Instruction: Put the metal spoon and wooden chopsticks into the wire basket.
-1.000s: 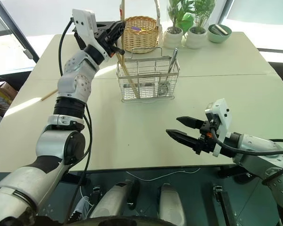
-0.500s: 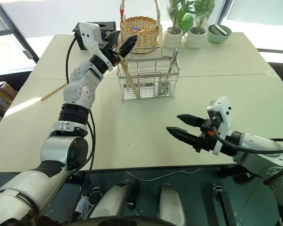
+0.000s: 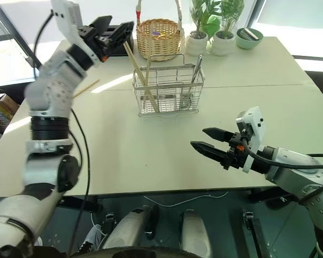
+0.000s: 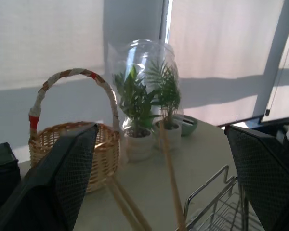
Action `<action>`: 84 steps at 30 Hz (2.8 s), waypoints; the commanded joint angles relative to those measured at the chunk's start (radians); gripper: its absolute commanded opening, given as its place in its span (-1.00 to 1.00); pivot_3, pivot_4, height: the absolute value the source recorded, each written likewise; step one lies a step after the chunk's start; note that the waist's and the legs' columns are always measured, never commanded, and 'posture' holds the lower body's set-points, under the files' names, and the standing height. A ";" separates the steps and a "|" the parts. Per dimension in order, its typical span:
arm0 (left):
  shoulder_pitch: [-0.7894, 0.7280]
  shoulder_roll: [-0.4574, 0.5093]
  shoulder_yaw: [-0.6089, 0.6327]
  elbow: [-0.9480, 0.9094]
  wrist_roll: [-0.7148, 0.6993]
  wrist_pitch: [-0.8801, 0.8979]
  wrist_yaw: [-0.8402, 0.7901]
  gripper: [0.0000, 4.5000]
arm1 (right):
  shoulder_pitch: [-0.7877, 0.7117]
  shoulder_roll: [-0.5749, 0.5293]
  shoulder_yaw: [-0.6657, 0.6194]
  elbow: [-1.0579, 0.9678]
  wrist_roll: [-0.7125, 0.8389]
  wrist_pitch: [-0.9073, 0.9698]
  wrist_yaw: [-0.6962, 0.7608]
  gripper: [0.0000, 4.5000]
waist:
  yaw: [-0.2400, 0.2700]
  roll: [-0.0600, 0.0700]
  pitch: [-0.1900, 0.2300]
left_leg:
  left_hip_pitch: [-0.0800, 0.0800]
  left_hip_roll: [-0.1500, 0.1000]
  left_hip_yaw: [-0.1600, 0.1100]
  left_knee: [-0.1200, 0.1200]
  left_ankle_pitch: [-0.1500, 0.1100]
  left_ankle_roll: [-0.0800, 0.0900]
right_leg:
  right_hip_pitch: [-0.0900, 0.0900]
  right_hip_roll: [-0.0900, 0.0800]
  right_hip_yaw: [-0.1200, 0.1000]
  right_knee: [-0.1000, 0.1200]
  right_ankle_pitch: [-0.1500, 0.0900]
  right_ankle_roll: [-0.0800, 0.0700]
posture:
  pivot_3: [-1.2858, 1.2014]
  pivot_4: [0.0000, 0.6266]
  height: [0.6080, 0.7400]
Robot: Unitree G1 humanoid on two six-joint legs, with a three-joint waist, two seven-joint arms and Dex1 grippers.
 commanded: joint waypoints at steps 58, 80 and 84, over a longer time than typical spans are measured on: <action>-0.047 0.176 -0.117 0.934 0.490 -0.209 0.079 0.97 | 0.114 -0.031 -0.099 -0.060 0.116 0.002 -0.019 0.50 | 0.035 -0.001 -0.001 | 0.001 0.000 0.001 -0.002 -0.001 0.000 | -0.002 -0.002 0.000 -0.003 0.000 0.000 | 0.03 -0.52 0.78; -0.022 0.115 -0.141 0.959 0.527 -0.162 0.074 0.97 | 0.123 -0.021 -0.123 -0.050 0.105 -0.009 -0.022 0.50 | 0.038 0.000 -0.003 | 0.002 0.000 0.001 -0.002 -0.001 0.000 | -0.001 -0.003 0.000 -0.003 0.000 0.000 | 0.03 -0.52 0.78; -0.030 0.125 -0.096 0.960 0.493 -0.130 0.105 0.97 | 0.126 -0.018 -0.120 -0.049 0.102 -0.013 -0.025 0.50 | 0.037 0.000 -0.003 | 0.002 0.000 0.002 -0.002 -0.001 0.000 | -0.001 -0.003 0.000 -0.003 0.000 0.000 | 0.03 -0.52 0.78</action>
